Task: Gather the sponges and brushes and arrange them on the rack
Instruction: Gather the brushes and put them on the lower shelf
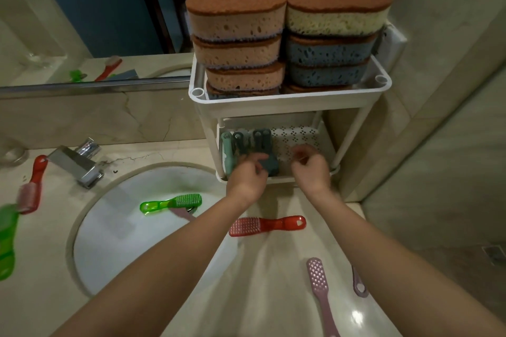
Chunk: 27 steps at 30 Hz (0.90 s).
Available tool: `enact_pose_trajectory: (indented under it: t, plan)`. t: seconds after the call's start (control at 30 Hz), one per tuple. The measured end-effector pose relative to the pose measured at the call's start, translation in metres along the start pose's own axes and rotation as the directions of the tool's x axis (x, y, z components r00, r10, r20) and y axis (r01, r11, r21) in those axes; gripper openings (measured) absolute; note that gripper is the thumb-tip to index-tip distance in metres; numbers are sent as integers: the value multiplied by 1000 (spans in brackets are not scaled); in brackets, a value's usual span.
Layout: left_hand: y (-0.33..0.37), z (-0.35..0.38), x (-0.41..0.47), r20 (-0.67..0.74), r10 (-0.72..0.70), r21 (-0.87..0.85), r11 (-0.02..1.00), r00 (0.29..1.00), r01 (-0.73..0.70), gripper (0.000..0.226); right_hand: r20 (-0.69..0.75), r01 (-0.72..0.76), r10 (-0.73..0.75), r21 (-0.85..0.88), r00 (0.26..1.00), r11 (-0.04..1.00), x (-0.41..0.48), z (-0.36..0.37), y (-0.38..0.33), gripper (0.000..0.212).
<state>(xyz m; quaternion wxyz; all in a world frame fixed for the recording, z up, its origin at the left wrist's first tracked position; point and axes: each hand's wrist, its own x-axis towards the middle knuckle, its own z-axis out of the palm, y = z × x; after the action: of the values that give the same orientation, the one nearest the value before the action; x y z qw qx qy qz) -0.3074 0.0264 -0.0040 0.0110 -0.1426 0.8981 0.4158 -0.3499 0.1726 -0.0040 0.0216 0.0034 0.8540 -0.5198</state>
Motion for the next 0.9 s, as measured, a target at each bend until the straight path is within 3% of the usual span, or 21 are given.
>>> enact_pose_trajectory:
  t: [0.2, 0.4, 0.63, 0.83, 0.9]
  plan:
    - [-16, 31, -50, 23, 96, -181, 979, 995, -91, 22, -37, -14, 15, 44, 999, 999, -61, -20, 34, 21]
    - [-32, 66, -94, 171, 92, -270, 962, 981, -43, 27, -4, -197, 197, 27, 980, 980, -123, -29, 72, 22]
    - [-43, 79, -120, 263, 46, -228, 974, 964, 15, 23, 12, -272, 273, -74, 962, 960, -155, -28, 83, 25]
    - [-50, 67, -125, 175, -34, -159, 985, 984, 62, 24, 51, -244, 251, -123, 967, 962, -155, -20, 75, 28]
    - [-52, 58, -122, 56, -60, -69, 996, 997, 64, 24, 84, -215, 229, -145, 970, 966, -150, -14, 71, 31]
